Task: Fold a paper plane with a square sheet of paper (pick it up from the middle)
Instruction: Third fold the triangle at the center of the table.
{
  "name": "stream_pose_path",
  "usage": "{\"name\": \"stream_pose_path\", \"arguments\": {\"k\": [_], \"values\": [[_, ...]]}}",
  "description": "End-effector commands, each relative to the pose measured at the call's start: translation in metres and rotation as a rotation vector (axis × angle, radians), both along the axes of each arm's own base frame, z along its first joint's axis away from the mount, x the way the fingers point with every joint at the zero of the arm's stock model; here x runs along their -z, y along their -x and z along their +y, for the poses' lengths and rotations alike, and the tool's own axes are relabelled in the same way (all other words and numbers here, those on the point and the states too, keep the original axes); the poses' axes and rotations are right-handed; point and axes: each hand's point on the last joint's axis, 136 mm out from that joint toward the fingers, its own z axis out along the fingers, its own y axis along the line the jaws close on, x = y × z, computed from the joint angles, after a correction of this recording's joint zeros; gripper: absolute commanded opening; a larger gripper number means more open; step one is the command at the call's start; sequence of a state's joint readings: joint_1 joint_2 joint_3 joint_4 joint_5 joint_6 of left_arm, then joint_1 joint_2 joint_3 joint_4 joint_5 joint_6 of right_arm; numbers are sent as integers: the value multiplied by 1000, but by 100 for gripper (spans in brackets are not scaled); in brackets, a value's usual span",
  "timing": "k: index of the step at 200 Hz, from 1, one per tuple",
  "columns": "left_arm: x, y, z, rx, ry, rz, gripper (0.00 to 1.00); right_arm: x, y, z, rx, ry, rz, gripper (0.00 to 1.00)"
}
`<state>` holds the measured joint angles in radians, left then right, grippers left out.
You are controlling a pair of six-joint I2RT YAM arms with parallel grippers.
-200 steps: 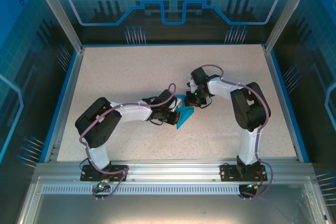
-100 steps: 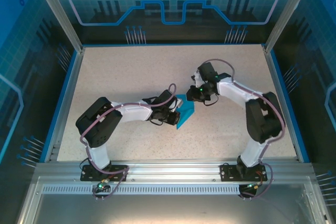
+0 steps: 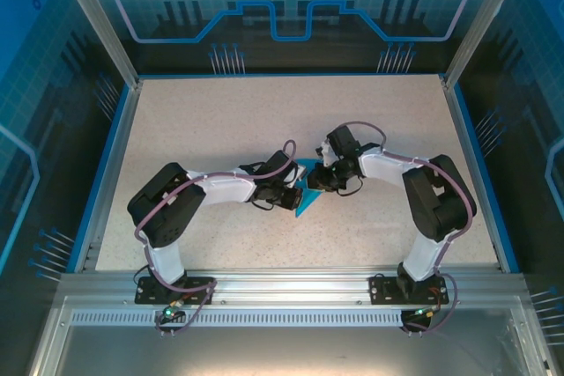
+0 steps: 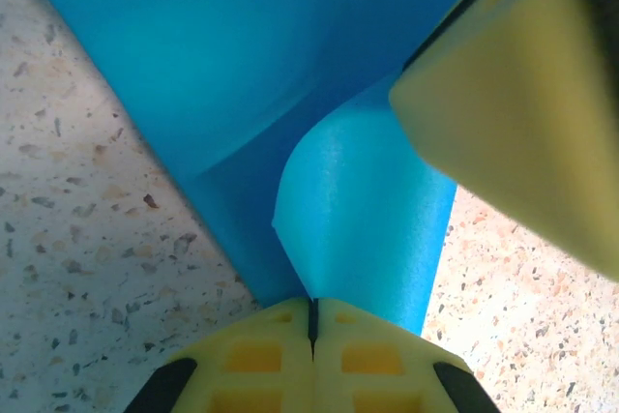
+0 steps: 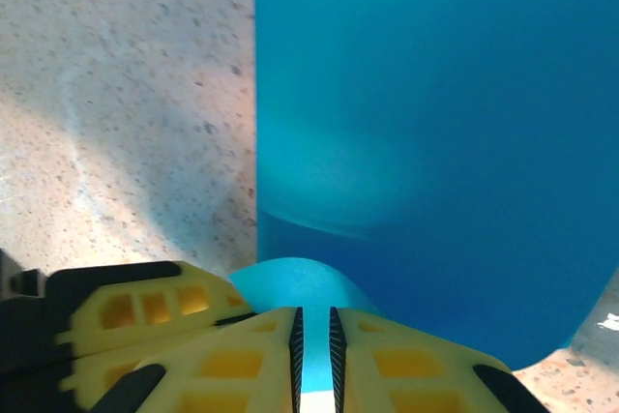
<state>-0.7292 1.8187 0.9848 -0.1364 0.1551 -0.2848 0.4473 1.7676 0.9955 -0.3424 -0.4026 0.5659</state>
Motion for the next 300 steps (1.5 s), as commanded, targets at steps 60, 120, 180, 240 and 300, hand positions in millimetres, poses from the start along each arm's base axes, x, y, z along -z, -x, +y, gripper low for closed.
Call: {"name": "stream_pose_path", "arguments": {"k": [60,120,180,240,300], "values": [[6,1,2,16,-12,20,0,24,4,-16,26,12,23,19],[14,3,7,-10,-37,38,0,24,2,-19,11,23,18,21],[19,3,11,-52,-45,51,0,-15,-2,-25,48,-71,-59,21],[18,4,11,-52,-44,54,0,23,0,-23,58,-78,20,19],[21,7,15,-76,-44,72,0,21,-1,-35,78,-44,12,18]]}}
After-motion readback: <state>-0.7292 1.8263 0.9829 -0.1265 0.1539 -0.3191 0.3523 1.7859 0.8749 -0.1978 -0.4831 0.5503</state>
